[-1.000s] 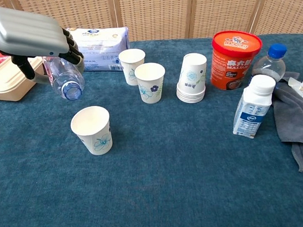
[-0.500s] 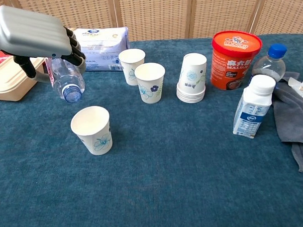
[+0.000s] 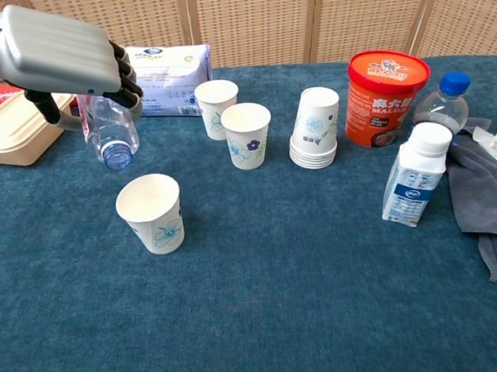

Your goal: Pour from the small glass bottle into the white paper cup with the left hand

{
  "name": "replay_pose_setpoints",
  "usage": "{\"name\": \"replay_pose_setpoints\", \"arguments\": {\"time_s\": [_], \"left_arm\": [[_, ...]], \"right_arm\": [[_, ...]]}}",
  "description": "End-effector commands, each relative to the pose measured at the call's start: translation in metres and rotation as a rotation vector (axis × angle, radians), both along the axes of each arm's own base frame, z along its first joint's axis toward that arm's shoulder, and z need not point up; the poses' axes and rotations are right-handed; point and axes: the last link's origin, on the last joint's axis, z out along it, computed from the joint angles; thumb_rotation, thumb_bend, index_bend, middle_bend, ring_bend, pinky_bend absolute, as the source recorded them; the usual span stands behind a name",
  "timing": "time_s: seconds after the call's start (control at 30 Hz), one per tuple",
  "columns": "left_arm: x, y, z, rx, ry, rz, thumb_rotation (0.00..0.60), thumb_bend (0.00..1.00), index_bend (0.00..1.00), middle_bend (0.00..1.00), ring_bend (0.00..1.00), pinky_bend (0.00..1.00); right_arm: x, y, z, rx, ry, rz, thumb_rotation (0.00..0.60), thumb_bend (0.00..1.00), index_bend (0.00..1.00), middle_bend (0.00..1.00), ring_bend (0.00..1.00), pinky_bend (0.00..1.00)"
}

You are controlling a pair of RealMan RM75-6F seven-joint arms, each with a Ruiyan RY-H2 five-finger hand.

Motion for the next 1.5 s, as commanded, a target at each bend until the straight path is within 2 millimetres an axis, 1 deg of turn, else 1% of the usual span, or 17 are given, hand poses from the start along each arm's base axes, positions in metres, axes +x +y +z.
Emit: {"name": "replay_pose_setpoints", "arguments": {"time_s": [0.03,0.37,0.7,0.93,1.1,1.33,1.5], "left_arm": [[0.002,0.001,0.001,0.005,0.011,-0.018,0.6,0.51,0.43,0.39,0.37,0.31],[0.003,0.001,0.001,0.01,0.042,-0.041,0.6,0.51,0.43,0.39,0.37,0.31],[0.006,-0.001,-0.002,0.0,0.014,-0.013,0.6,0.51,0.43,0.39,0.37,0.31],[-0.001,-0.005,-0.007,-0.015,-0.079,0.106,0.6,0.51,0.43,0.39,0.37,0.31],[-0.007,-0.009,-0.006,-0.019,-0.154,0.195,0.6,0.51,0.43,0.39,0.37,0.31],[-0.022,-0.016,-0.007,-0.028,-0.329,0.375,0.6,0.51,0.42,0.39,0.37,0.3],[-0.031,-0.021,-0.008,-0.03,-0.492,0.496,0.6,0.51,0.41,0.4,0.37,0.3]], "right_arm": [[0.0,0.0,0.0,0.0,-0.001,-0.001,0.6,0.14,0.0,0.05,0.0,0.0],[-0.002,0.0,-0.001,0.0,-0.005,-0.003,0.6,0.14,0.0,0.05,0.0,0.0],[-0.003,0.001,0.0,-0.003,-0.005,-0.007,0.6,0.14,0.0,0.05,0.0,0.0],[-0.004,0.001,0.0,-0.003,-0.004,-0.008,0.6,0.14,0.0,0.05,0.0,0.0],[-0.003,0.0,0.0,0.001,-0.003,-0.006,0.6,0.14,0.0,0.05,0.0,0.0],[0.0,-0.002,-0.001,0.012,0.003,0.003,0.6,0.14,0.0,0.05,0.0,0.0],[0.004,-0.004,-0.002,0.02,0.009,0.013,0.6,0.14,0.0,0.05,0.0,0.0]]}}
